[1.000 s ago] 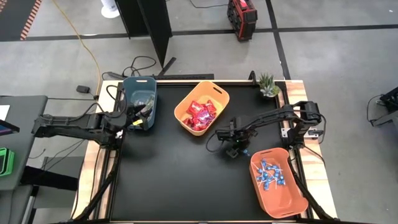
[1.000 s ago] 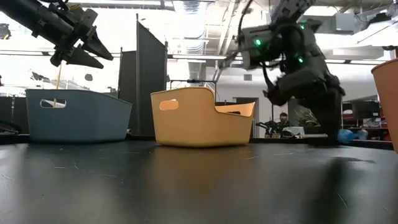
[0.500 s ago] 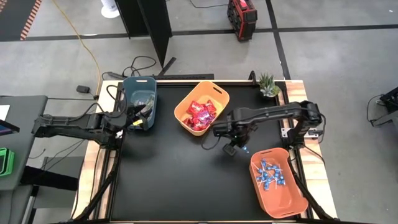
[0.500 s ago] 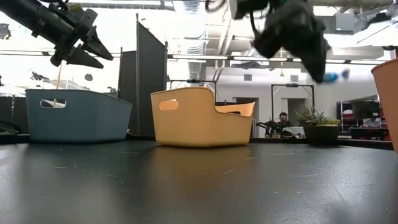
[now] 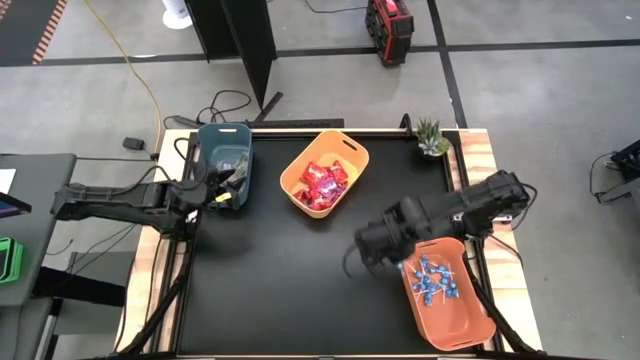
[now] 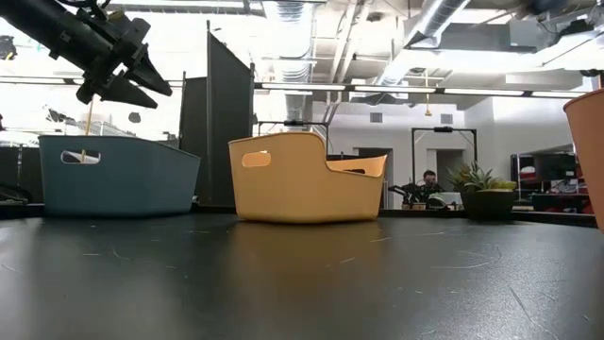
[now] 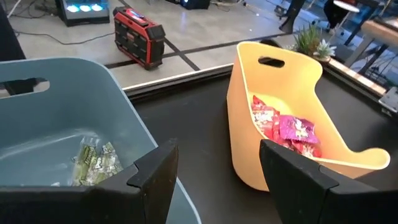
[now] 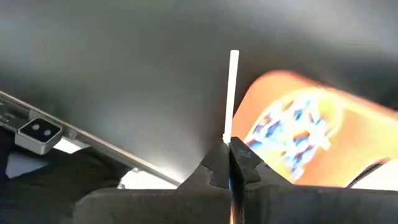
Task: Sort candy
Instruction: Put the blue lollipop into the orange bin, then move the orange bin to the right side of the yellow bin
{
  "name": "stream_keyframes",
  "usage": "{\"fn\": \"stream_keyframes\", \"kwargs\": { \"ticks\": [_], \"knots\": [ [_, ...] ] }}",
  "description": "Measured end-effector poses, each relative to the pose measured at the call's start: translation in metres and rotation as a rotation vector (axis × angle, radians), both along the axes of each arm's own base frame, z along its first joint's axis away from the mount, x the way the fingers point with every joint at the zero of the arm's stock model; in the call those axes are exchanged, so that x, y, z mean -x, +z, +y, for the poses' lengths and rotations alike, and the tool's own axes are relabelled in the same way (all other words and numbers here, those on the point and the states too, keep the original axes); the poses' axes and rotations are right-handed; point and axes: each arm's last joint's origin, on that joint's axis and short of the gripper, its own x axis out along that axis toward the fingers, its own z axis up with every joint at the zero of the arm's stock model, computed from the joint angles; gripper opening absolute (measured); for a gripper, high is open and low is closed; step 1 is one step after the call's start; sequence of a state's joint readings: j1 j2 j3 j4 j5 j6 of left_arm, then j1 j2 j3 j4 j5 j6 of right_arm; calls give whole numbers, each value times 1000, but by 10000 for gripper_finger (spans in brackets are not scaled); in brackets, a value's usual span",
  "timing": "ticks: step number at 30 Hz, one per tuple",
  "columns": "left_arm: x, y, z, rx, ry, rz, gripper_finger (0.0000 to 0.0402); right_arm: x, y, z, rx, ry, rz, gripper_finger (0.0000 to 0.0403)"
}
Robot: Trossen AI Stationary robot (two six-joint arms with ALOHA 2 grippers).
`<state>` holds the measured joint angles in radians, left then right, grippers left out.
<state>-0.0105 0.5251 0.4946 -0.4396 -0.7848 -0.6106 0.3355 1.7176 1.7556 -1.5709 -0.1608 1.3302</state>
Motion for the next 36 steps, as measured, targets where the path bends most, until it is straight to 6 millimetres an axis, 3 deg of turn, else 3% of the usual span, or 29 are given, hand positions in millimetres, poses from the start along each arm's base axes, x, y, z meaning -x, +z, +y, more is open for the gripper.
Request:
{"fn": "stream_keyframes", "kwargs": {
  "ticks": [7, 13, 17, 27, 30, 36],
  "knots": [
    [-7, -4, -1, 25, -41, 36, 220, 33, -24, 59, 76, -240, 151, 0],
    [-12, -8, -1, 37, -35, 59, 220, 63, -47, 89, 176, -407, 256, 2],
    [-14, -10, -1, 53, -26, 57, 220, 68, -51, 93, 197, -432, 272, 39],
    [-16, -11, -3, 128, -66, 17, 220, 61, -52, 85, 245, -457, 207, 230],
    [-16, -11, -3, 138, -73, 15, 220, 58, -56, 79, 264, -478, 211, 251],
    [-16, -11, -3, 138, -74, 12, 219, 51, -79, 61, 299, -482, 255, 246]
  ]
}}
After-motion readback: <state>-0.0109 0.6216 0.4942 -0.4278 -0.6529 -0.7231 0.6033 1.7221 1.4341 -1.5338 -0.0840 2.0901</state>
